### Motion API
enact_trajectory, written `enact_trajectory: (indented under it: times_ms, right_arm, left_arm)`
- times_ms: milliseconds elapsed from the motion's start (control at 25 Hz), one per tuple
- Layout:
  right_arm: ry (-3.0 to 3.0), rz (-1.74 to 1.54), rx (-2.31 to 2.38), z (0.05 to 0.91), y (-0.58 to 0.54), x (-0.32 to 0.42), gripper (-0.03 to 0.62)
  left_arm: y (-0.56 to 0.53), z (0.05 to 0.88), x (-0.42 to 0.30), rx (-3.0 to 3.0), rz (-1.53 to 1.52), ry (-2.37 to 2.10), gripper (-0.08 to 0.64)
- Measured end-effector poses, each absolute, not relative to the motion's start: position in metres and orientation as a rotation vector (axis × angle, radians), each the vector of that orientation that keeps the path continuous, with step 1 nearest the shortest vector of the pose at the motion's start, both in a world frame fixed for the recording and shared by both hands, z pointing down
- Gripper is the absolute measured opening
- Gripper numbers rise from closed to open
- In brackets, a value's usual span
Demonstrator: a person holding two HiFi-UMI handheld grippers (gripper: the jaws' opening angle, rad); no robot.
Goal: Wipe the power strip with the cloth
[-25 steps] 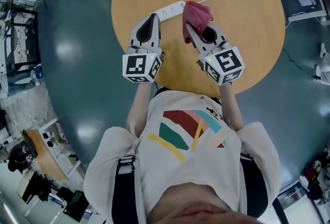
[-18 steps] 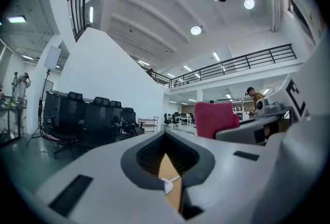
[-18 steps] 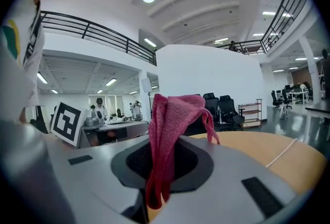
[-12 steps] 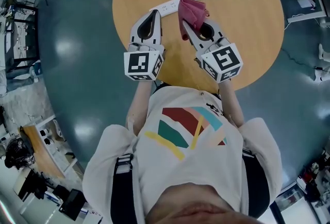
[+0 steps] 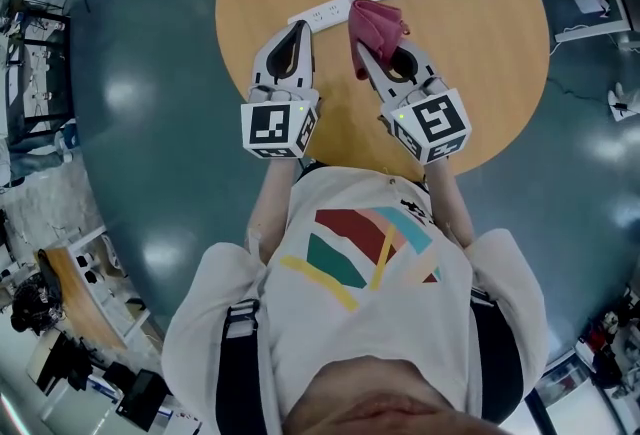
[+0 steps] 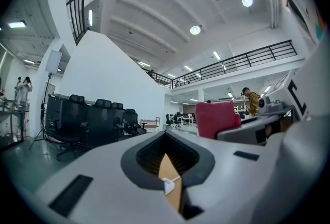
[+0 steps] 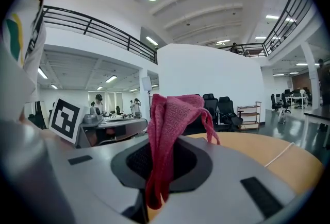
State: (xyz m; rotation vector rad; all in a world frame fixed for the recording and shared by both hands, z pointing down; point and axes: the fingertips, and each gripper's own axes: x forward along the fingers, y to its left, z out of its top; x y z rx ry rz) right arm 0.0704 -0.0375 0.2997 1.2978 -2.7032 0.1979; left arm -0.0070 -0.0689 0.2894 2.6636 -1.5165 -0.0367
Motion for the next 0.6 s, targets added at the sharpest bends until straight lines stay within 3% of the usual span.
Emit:
enact_trajectory:
  times_ms: [600]
  right_arm:
    - [-2.655, 0.247, 1.359, 0.314, -0.043, 0.083, 0.039]
  left_arm:
    - [-0.077, 0.304, -0.012, 2.652, -0.03, -1.498, 0.043]
